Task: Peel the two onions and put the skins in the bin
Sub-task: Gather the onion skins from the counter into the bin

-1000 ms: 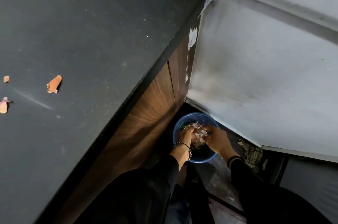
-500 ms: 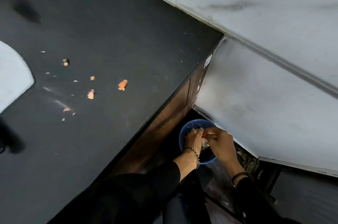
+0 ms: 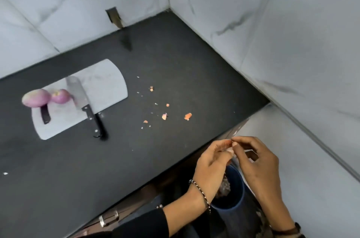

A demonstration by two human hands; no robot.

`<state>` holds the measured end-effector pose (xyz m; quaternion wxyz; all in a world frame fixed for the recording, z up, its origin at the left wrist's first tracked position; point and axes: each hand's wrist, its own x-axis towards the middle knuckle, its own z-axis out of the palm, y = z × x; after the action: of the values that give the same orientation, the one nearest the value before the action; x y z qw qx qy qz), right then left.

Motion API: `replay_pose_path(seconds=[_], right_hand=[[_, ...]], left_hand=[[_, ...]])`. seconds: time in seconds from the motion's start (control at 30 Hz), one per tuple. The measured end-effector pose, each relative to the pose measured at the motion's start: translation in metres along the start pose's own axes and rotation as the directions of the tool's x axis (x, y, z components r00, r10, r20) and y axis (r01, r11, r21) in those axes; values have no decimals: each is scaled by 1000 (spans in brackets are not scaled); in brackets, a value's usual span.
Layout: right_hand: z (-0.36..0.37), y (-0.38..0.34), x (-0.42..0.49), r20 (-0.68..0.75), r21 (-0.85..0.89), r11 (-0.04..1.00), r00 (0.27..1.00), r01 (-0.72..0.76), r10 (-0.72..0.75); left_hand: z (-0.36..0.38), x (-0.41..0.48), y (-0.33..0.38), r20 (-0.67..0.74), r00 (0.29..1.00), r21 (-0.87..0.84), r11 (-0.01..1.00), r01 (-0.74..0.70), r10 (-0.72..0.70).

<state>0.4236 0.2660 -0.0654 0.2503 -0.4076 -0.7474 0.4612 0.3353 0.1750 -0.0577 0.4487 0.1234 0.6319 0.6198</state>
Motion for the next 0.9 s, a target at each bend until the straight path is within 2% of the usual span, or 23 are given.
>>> replay_pose_path(seconds=[0.07,0.13,0.2,0.27,0.3,0.33,0.4,0.47,0.53,0.63,0.73,0.9], right_hand=[[10,-18,12,39,-14,993,992,118,-117],[27,-30,24,98,-78,965,965,251,-243],[51,-41,33,249,-159,942,935,296,-251],[77,-48,36,398,-318,895,901,313,-173],[91,-51,35,449,-391,858,883,332,-138],[103,-54,33,495,-440,827,863,351,-103],[121,-63,31,587,-444,789,803,424,-101],[132,-74,36,694,-348,799,708,490,-132],[139,-85,49,766,-250,837,628,486,-136],[146,-106,81,756,-276,821,640,500,-136],[160,-124,120,763,-338,822,644,459,-46],[192,-125,160,820,-346,776,572,527,-24]], left_hand=[[-18,0,21,-31,991,78,989,-129,132],[-40,3,36,-73,962,225,944,-243,265],[-68,6,43,-109,907,476,822,-312,407],[-96,9,43,-127,848,737,621,-267,515],[-110,10,40,-155,837,816,546,-192,525],[-121,11,37,-198,844,852,513,-103,499],[-139,9,34,-275,865,855,519,20,420],[-151,10,31,-286,880,845,533,44,380],[-164,15,33,-274,875,857,514,35,399],[-184,29,47,-272,854,872,489,24,444],[-198,51,65,-198,866,923,385,7,460],[-212,85,91,-67,946,978,206,0,316]])
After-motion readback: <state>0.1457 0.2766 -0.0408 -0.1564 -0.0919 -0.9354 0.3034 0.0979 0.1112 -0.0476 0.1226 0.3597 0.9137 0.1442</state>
